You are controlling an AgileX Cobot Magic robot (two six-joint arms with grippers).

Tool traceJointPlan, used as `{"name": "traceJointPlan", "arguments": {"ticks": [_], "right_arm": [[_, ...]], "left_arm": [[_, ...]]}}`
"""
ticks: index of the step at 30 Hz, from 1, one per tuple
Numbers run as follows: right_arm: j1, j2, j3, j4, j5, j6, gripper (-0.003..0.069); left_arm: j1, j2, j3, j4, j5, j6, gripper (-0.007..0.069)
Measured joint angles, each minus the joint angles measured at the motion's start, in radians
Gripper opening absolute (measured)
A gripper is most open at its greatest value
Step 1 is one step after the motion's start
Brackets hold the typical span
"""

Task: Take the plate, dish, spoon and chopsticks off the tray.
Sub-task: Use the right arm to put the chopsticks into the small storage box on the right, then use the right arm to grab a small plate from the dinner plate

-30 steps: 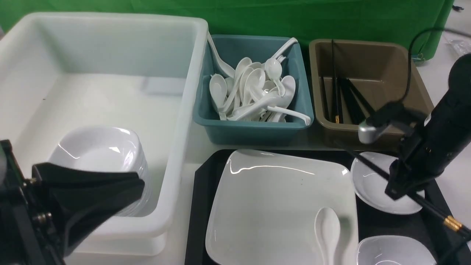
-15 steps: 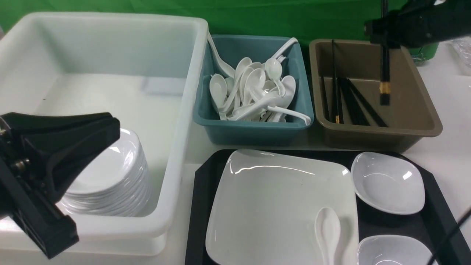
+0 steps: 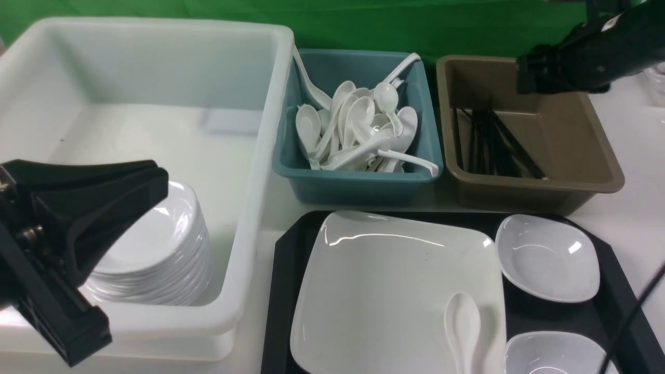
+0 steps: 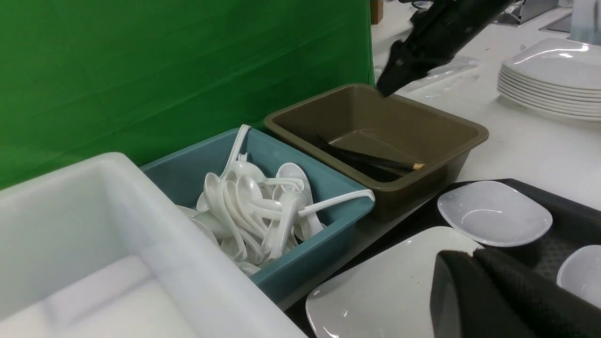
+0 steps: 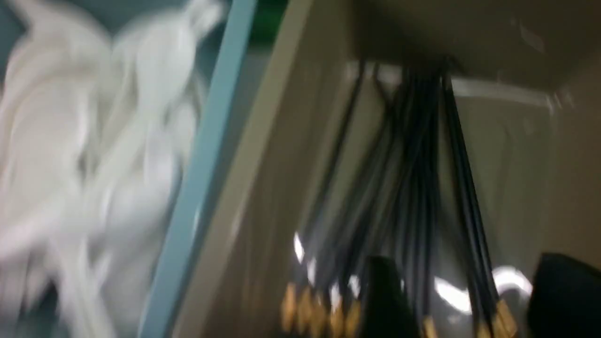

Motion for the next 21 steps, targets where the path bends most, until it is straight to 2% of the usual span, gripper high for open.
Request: {"name": "traceJointPlan", "arguments": {"ticks": [4,7,8,9,11,14,16,18,19,20,21], "right_arm": [[0.041,-0.153,0.095,-0.051,0.193,-0.015,0.0263],[0.130,-0.299,0.290,-0.089,0.295,-0.018,0.0260],[0.130,-0.299,0.304,-0.092,0.295,-0.017,0.0261],[0.205,-0.384,0.435,-0.116,0.329,-0.009,0.0277],[0.245,-0.423,0.521,-0.125,0.333,0.003,0.0295],[0.371,-0.509,0.713,-0.139,0.314,0.040,0.0371],[0.478,-0.533,0.844,-0.144,0.249,0.082,0.0466],[0.515,-0.533,0.883,-0.148,0.210,0.099,0.0503],[0.573,-0.528,0.935,-0.151,0.129,0.118,0.0551],[0.578,-0.527,0.946,-0.152,0.119,0.121,0.0560],[0.617,-0.514,0.977,-0.158,0.044,0.134,0.0580]], "left_arm": [[0.000,0.000,0.000,0.004,0.014,-0.004,0.0009],[0.000,0.000,0.000,0.006,0.033,-0.009,0.0009],[0.000,0.000,0.000,0.007,0.035,-0.009,0.0009],[0.000,0.000,0.000,0.007,0.039,-0.010,0.0009],[0.000,0.000,0.000,0.007,0.042,-0.010,0.0009],[0.000,0.000,0.000,0.007,0.044,-0.010,0.0009],[0.000,0.000,0.000,0.007,0.045,-0.010,0.0009],[0.000,0.000,0.000,0.007,0.046,-0.010,0.0009],[0.000,0.000,0.000,0.007,0.047,-0.010,0.0009],[0.000,0.000,0.000,0.007,0.048,-0.010,0.0009],[0.000,0.000,0.000,0.007,0.048,-0.010,0.0009]]}}
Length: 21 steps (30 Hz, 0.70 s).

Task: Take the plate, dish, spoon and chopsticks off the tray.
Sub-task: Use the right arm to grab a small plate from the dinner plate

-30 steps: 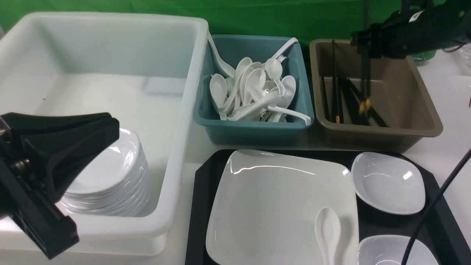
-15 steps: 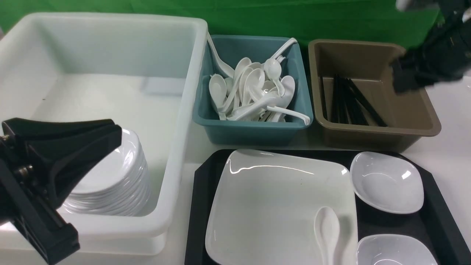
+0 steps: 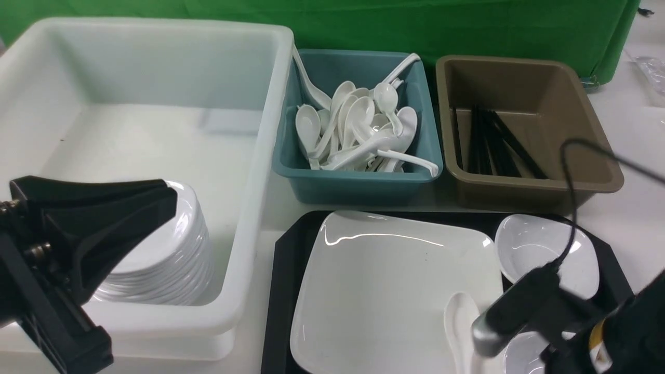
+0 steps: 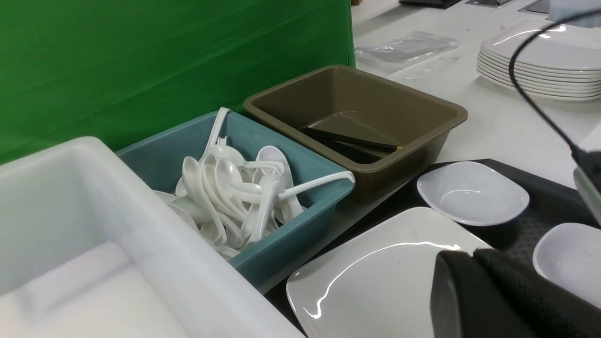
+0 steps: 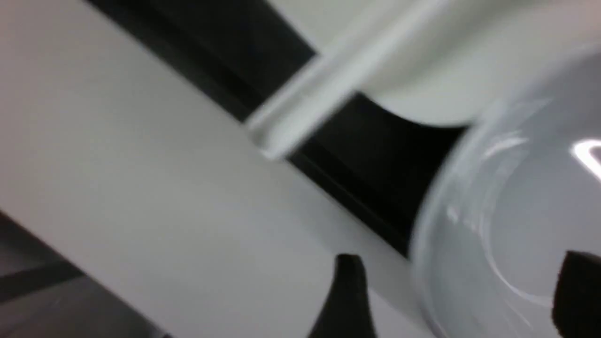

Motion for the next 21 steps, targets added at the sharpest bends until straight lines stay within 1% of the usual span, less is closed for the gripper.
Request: {"name": "traceJointPlan", "arguments": {"ticks": [2,4,5,9,14,15,17,19,21], "right_arm": [[0.012,0.012,0.011,-0.013,-0.029,0.007,0.0583],[0.019,0.057,0.020,-0.069,-0.068,0.022,0.0578],[0.019,0.061,0.020,-0.069,-0.070,0.022,0.0577],[0.019,0.147,0.020,-0.157,-0.106,0.074,0.0575],[0.021,0.181,0.008,-0.169,-0.090,0.085,0.0565],[0.021,0.183,0.007,-0.166,-0.088,0.087,0.0533],[0.023,0.186,0.006,-0.158,-0.083,0.090,0.0505],[0.029,0.189,0.002,-0.145,-0.062,0.102,0.0370],[0.029,0.192,0.001,-0.159,-0.033,0.113,0.0234]], "left_arm": [[0.000,0.000,0.000,0.000,0.001,0.000,0.0009],[0.000,0.000,0.000,0.000,0.004,0.000,0.0009],[0.000,0.000,0.000,0.000,0.007,0.000,0.0009],[0.000,0.000,0.000,-0.001,0.020,0.000,0.0009],[0.000,0.000,0.000,-0.003,0.020,0.000,0.0009],[0.000,0.000,0.000,-0.003,0.023,0.000,0.0009],[0.000,0.000,0.000,-0.003,0.023,0.000,0.0009],[0.000,0.000,0.000,-0.003,0.023,0.000,0.0009],[0.000,0.000,0.000,-0.004,0.023,0.000,0.0009]]}}
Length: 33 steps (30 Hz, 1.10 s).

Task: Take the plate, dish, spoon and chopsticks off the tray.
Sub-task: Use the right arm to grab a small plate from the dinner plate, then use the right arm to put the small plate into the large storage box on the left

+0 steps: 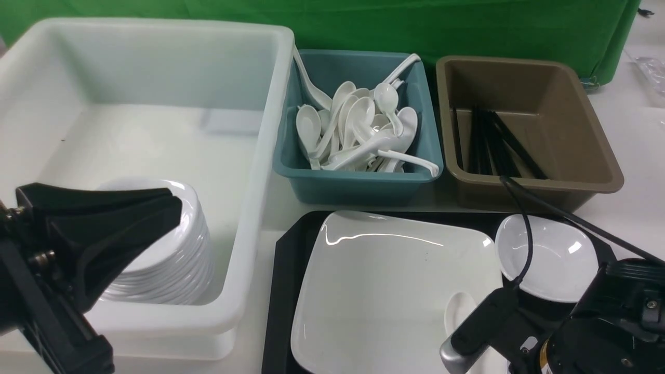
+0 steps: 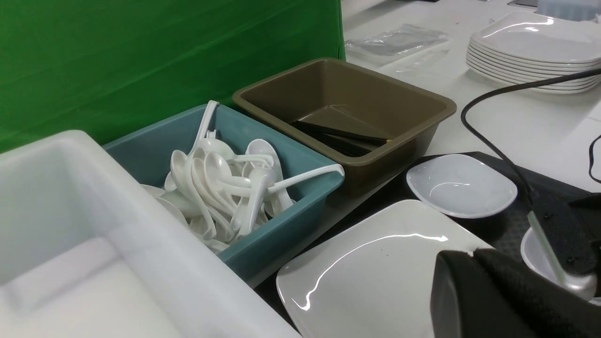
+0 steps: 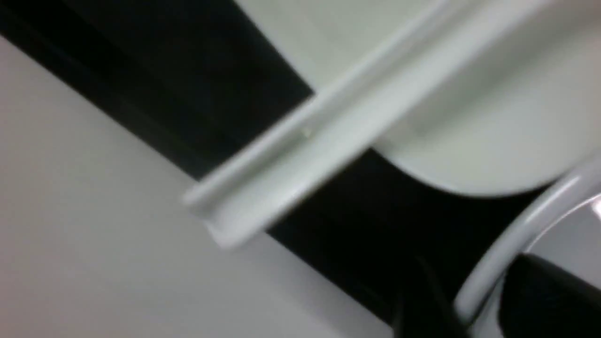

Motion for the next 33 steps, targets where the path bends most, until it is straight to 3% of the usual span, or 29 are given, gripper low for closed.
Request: {"name": "traceJointPlan", "arguments": {"ticks": [6,10,12,14,17,20,21,22,24,29,33], "right_arm": [[0.000,-0.016,-0.001,-0.059,0.086,0.051,0.0206],[0.000,-0.068,-0.028,-0.043,0.194,0.081,0.0162],[0.000,-0.120,-0.085,-0.035,0.272,0.107,0.0102],[0.001,-0.192,-0.189,-0.023,0.364,0.129,0.0064],[0.033,-0.242,-0.348,-0.021,0.397,0.121,0.0064],[0.114,-0.229,-0.559,-0.026,0.362,0.010,0.0064],[0.121,-0.226,-0.586,-0.026,0.349,-0.012,0.0064],[0.176,-0.191,-0.687,-0.026,0.292,-0.109,0.0064],[0.229,-0.142,-0.778,-0.025,0.219,-0.206,0.0064],[0.335,0.098,-1.021,-0.019,0.092,-0.450,0.0064],[0.365,0.294,-1.182,-0.014,0.086,-0.552,0.0064]], "left_arm": [[0.000,0.000,0.000,0.000,0.001,0.000,0.0009],[0.000,0.000,0.000,0.000,0.002,0.000,0.0009],[0.000,0.000,0.000,0.005,0.005,-0.002,0.0009],[0.000,0.000,0.000,0.050,0.005,-0.048,0.0009],[0.000,0.000,-0.010,0.206,0.020,-0.219,0.0009],[0.000,-0.008,-0.059,0.447,0.113,-0.469,0.0009],[0.000,-0.009,-0.059,0.463,0.121,-0.485,0.0009],[0.000,-0.021,-0.091,0.579,0.194,-0.602,0.0009],[0.000,-0.042,-0.121,0.673,0.260,-0.697,0.0009],[0.000,-0.155,-0.184,0.827,0.419,-0.867,0.0009],[0.000,-0.256,-0.198,0.898,0.547,-0.951,0.0009]]}}
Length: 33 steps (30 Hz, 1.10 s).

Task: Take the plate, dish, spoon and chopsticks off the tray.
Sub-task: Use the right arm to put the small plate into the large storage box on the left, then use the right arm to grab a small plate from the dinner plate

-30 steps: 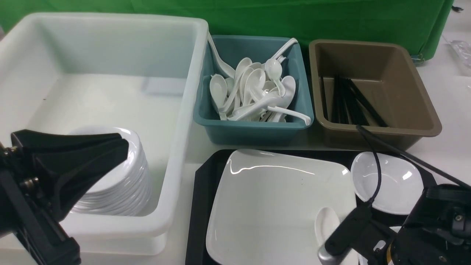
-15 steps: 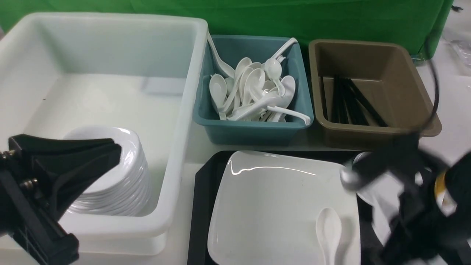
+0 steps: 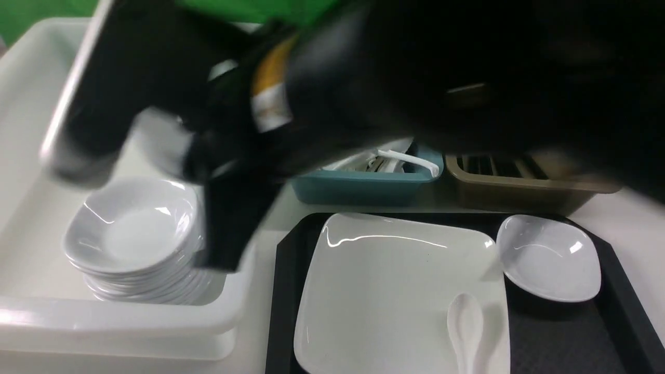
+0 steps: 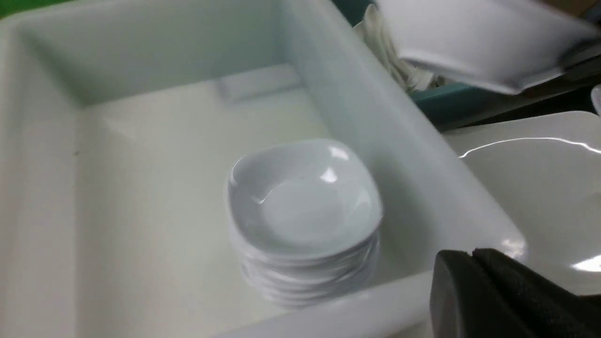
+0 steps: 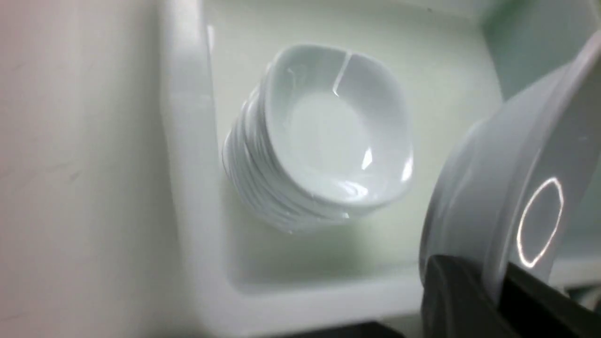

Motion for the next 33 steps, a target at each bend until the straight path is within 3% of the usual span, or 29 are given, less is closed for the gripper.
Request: {"name": "traceJointPlan", "arguments": {"ticks": [7,12,15,20,24,26,29,33], "right_arm": [[0.002,0.315,-0.260,0.001,0.002,-0.030,0.0064],[0.002,0.379,-0.306,0.001,-0.005,-0.018,0.0083],[0.002,0.399,-0.306,0.000,-0.003,-0.015,0.0181],[0.002,0.396,-0.321,0.000,0.049,0.035,0.0421],[0.002,0.360,-0.351,0.000,0.212,0.073,0.0527],[0.002,0.328,-0.363,-0.004,0.305,0.096,0.0525],[0.000,0.260,-0.363,-0.051,0.405,0.156,0.0464],[-0.047,0.113,-0.253,-0.099,0.405,0.215,0.0291]], "left_arm": [[0.000,-0.118,-0.001,0.025,0.092,-0.025,0.0009],[0.000,-0.129,-0.001,0.029,0.099,-0.025,0.0009],[0.000,-0.129,-0.001,0.029,0.107,-0.025,0.0009],[0.000,-0.129,-0.001,0.023,0.109,-0.023,0.0009],[0.000,-0.115,-0.001,-0.046,0.072,0.033,0.0009],[0.000,-0.092,-0.001,-0.094,0.045,0.070,0.0009],[0.000,-0.037,-0.001,-0.182,-0.007,0.129,0.0009],[0.000,0.075,-0.001,-0.283,-0.092,0.219,0.0009]]}}
